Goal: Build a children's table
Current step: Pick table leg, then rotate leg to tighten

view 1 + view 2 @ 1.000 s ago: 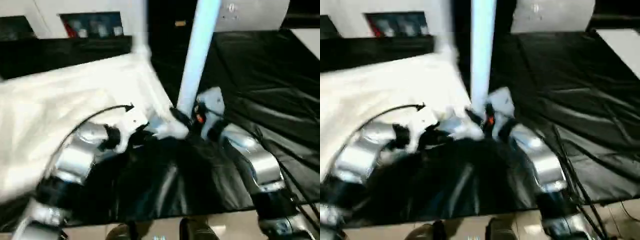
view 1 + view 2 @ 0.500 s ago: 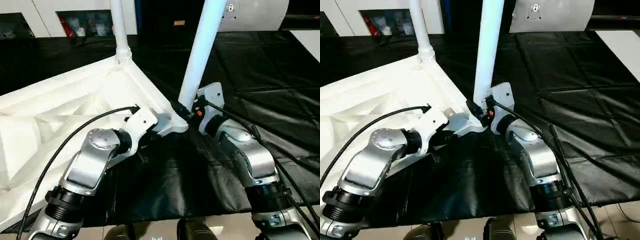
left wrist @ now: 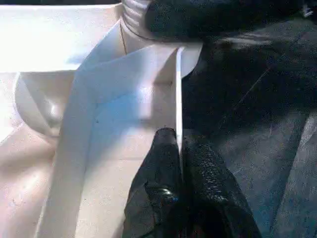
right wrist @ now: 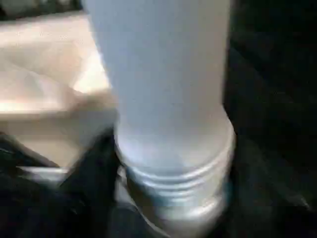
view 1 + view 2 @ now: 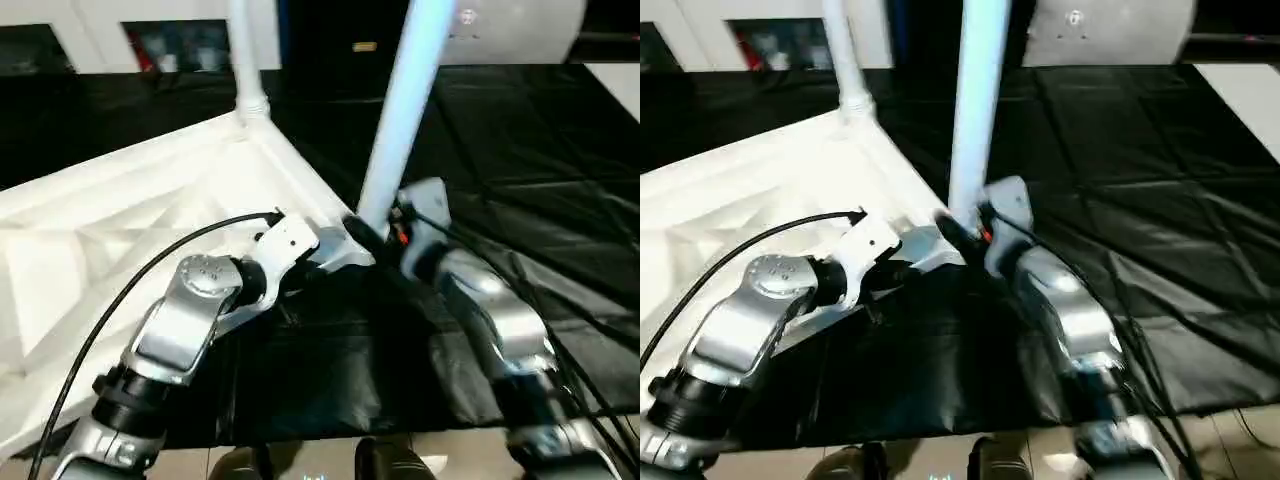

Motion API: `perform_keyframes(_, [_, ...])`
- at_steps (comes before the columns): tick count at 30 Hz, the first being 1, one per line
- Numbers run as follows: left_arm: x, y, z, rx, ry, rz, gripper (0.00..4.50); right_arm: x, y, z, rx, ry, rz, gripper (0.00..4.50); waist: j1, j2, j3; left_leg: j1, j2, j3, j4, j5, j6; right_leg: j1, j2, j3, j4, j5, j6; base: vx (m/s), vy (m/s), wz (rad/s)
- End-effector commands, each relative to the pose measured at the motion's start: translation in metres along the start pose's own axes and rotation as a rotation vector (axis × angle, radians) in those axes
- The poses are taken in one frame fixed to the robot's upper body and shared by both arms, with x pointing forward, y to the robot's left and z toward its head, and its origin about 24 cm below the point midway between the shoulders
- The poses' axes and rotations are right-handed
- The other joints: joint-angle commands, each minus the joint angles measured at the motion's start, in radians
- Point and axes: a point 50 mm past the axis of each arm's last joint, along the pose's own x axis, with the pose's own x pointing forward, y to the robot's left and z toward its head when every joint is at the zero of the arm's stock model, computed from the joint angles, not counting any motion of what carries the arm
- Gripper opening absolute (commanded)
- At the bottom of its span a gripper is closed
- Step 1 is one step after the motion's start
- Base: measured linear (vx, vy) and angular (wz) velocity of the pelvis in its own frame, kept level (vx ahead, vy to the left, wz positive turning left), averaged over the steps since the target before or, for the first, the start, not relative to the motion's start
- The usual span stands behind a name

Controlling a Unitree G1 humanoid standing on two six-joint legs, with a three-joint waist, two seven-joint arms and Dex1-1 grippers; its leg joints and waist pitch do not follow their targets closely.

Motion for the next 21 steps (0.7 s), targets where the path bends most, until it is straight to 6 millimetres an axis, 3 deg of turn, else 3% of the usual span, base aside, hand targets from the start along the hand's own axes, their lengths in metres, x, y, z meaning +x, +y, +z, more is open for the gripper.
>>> perform_keyframes(1, [-0.009, 0.011, 0.020, 0.132, -0.103, -0.001, 0.00, -0.017, 0.002, -0.025, 0.012, 0.079, 0.057, 3.72, 0.012, 0.009, -0.088, 0.019, 0.058, -0.020, -0.038, -0.026, 0.124, 0.065, -0.079, 0.040, -0.041, 0.193, -0.307, 0.000, 0.000, 0.00])
perform_keyframes(3, [-0.008, 0.010, 0.020, 0.161, -0.120, -0.044, 0.00, -0.027, -0.002, -0.022, -0.016, 0.054, 0.071, 3.83, 0.018, 0.007, -0.087, 0.020, 0.059, -0.019, -0.037, -0.050, 0.121, 0.064, -0.078, 0.041, -0.046, 0.161, -0.295, 0.000, 0.000, 0.00])
perform_keyframes(6, [-0.009, 0.008, 0.016, 0.210, -0.112, -0.105, 0.00, -0.037, -0.008, -0.017, -0.055, 0.025, 0.090, 4.17, 0.030, 0.010, -0.090, 0.021, 0.060, -0.018, -0.035, -0.082, 0.105, 0.060, -0.078, 0.041, -0.045, 0.109, -0.304, 0.000, 0.000, 0.00])
perform_keyframes(11, [-0.012, 0.003, 0.000, 0.267, -0.063, -0.284, 0.00, -0.060, -0.018, 0.000, -0.133, -0.015, 0.205, 4.47, 0.038, 0.009, -0.092, 0.024, 0.062, -0.018, -0.033, -0.095, 0.103, 0.058, -0.077, 0.042, -0.041, 0.094, -0.300, 0.000, 0.000, 0.00])
perform_keyframes(16, [-0.013, 0.001, -0.009, 0.314, -0.038, -0.392, 0.00, -0.065, -0.020, 0.009, -0.166, -0.018, 0.309, 4.47, 0.052, 0.008, -0.096, 0.024, 0.062, -0.018, -0.030, -0.104, 0.104, 0.057, -0.081, 0.040, -0.039, 0.057, -0.306, 0.000, 0.000, 0.00])
perform_keyframes(21, [-0.013, 0.001, -0.012, 0.365, -0.010, -0.458, 0.00, -0.065, -0.016, 0.011, -0.224, 0.032, 0.430, 4.47, 0.054, 0.007, -0.095, 0.025, 0.063, -0.017, -0.029, -0.128, 0.099, 0.052, -0.083, 0.038, -0.042, 0.008, -0.303, 0.000, 0.000, 0.00])
